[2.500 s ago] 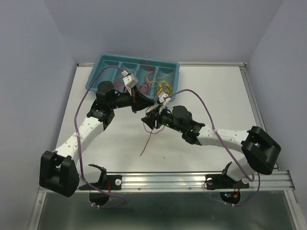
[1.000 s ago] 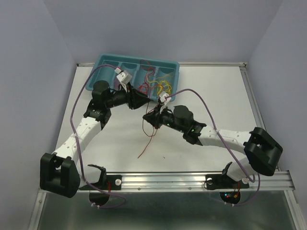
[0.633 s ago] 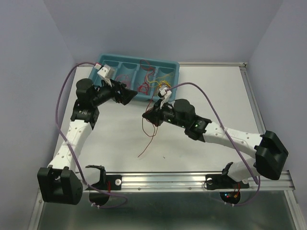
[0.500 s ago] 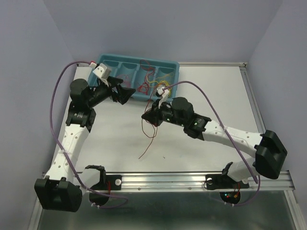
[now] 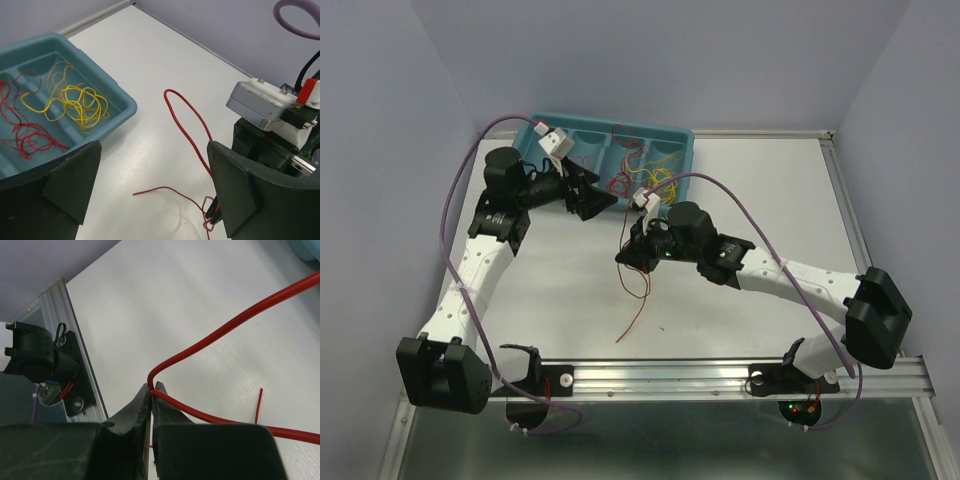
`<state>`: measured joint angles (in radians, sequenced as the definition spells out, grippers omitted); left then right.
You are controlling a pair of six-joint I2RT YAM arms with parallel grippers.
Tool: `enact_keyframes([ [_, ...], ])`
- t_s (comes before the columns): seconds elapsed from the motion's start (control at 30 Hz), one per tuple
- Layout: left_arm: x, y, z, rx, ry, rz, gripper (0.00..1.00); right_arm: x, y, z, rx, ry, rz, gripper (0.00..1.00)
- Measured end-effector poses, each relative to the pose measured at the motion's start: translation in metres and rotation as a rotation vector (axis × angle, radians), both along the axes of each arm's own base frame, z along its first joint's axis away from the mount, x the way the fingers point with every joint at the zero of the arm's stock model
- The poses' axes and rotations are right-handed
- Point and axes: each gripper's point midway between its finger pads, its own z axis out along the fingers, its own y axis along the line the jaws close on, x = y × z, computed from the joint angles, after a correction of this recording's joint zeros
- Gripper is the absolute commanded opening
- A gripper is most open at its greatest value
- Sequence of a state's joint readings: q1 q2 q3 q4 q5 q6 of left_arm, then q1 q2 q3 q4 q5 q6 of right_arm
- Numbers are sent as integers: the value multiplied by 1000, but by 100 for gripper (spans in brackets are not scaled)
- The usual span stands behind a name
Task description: Untangle the cables
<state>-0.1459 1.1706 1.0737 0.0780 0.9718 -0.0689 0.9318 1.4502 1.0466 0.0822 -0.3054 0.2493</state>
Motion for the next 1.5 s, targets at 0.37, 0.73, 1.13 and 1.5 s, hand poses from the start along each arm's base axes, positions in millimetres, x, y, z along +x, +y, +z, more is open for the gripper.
enact_keyframes([
  [0.37, -6, -30, -37, 64, 128, -52, 99, -7, 6, -6, -20, -12, 36, 1],
  [0.73, 20, -47, -89, 181, 221, -17, 45, -18, 13, -12, -36, -27, 75, 0],
  [1.13, 27, -39, -153, 324, 358, 15, 0, -14, -5, 23, -2, -130, -7, 0],
  [1.5, 5, -54, -145, 287, 356, -132, 0, -15, -73, 58, 137, -272, -222, 0],
])
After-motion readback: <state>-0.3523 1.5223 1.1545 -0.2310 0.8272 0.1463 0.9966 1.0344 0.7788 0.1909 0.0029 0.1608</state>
